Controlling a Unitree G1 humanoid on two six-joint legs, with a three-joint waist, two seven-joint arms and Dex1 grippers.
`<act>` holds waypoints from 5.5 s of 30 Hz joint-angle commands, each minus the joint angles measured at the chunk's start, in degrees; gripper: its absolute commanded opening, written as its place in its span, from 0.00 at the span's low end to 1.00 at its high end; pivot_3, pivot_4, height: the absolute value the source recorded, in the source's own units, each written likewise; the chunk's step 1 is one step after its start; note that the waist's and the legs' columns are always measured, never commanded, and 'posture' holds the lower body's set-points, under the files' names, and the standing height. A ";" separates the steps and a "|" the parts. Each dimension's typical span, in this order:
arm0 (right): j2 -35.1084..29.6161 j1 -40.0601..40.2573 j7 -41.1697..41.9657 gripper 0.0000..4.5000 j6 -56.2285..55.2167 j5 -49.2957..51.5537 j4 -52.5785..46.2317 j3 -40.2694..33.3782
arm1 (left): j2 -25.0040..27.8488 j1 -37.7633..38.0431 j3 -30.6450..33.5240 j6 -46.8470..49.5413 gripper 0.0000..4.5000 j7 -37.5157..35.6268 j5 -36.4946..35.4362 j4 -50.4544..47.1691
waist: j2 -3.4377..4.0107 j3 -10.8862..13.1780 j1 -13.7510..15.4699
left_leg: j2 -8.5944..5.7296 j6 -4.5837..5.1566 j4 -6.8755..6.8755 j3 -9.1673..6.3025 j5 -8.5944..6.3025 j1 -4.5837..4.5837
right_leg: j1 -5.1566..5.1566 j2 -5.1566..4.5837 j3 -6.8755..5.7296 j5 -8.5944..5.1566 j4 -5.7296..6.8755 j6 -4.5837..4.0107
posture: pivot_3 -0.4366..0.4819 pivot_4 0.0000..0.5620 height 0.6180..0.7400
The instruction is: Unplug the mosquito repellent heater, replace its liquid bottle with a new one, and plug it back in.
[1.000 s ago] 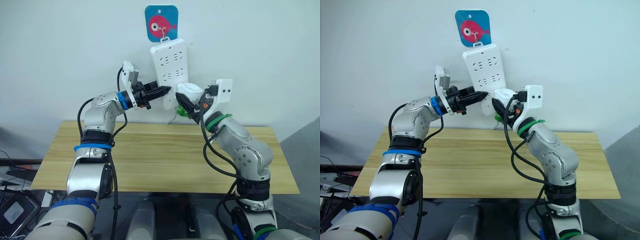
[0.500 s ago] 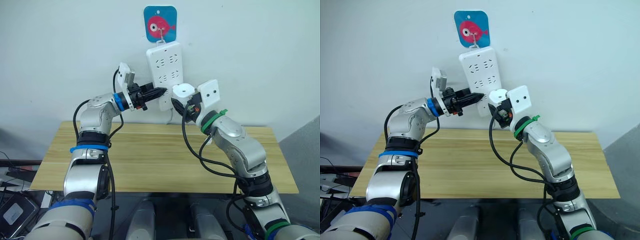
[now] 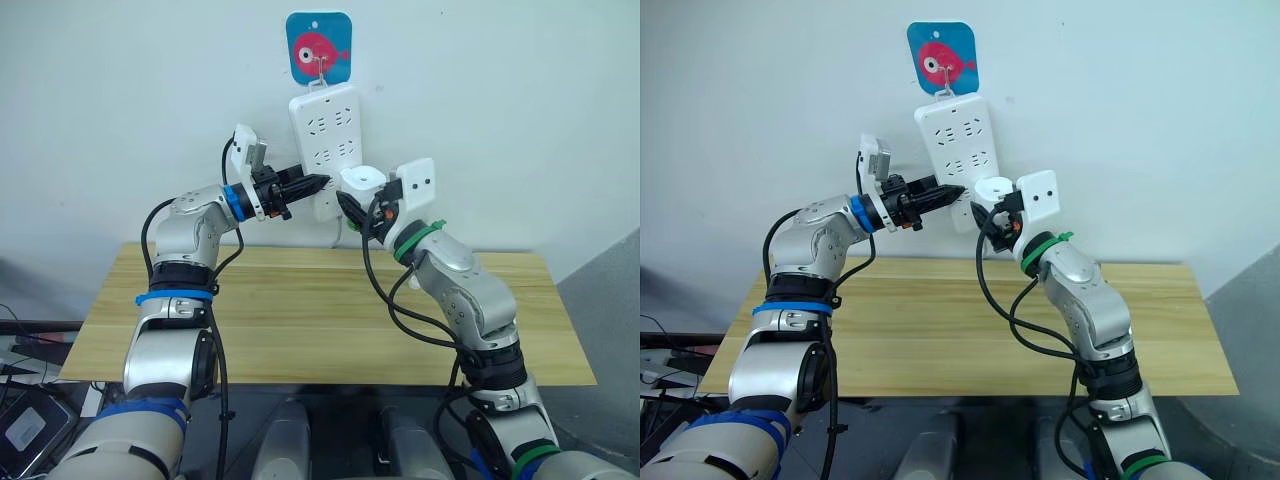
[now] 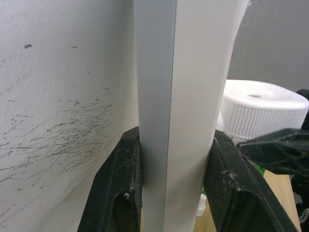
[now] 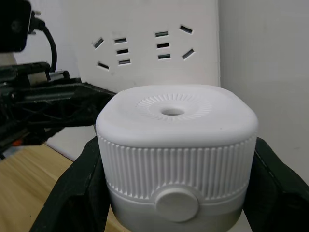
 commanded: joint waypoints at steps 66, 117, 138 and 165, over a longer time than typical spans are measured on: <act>-7.92 8.89 9.79 0.00 8.86 14.74 -16.22 -0.52 | 18.84 8.37 -0.82 6.71 1.00 -9.51 -5.01 -17.00 | -0.07 -1.10 0.23 | -0.04 -0.12 -0.49 0.01 0.16 0.36 | 0.16 -0.08 -0.03 -0.04 -0.02 -0.06 | 0.84 0.21 1.00; -0.41 -1.56 1.64 0.00 -2.63 -0.45 5.29 -2.18 | 20.54 19.79 -2.29 7.35 1.00 -4.17 -9.17 -33.88 | -0.07 -1.13 2.05 | 0.16 -0.08 -0.66 0.03 0.24 0.57 | 0.17 0.12 -0.02 -0.48 0.02 -0.51 | 0.85 0.26 1.00; -0.34 -0.25 4.33 0.00 -0.37 1.91 2.56 -0.47 | 18.12 13.98 0.10 11.53 1.00 -1.75 -14.42 -32.08 | -0.07 -1.13 2.14 | 0.16 0.05 -0.74 0.06 0.35 0.57 | 0.17 0.12 -0.02 -0.44 0.00 -0.57 | 0.85 0.24 1.00; -40.08 16.66 32.74 0.46 8.54 18.46 -13.28 -26.79 | 28.92 17.78 1.94 1.80 1.00 -0.61 -2.86 -17.79 | -0.08 -1.13 2.24 | 0.18 0.06 -0.96 0.11 0.33 0.52 | 0.11 0.11 0.00 -0.53 -0.19 -0.64 | 0.84 0.23 1.00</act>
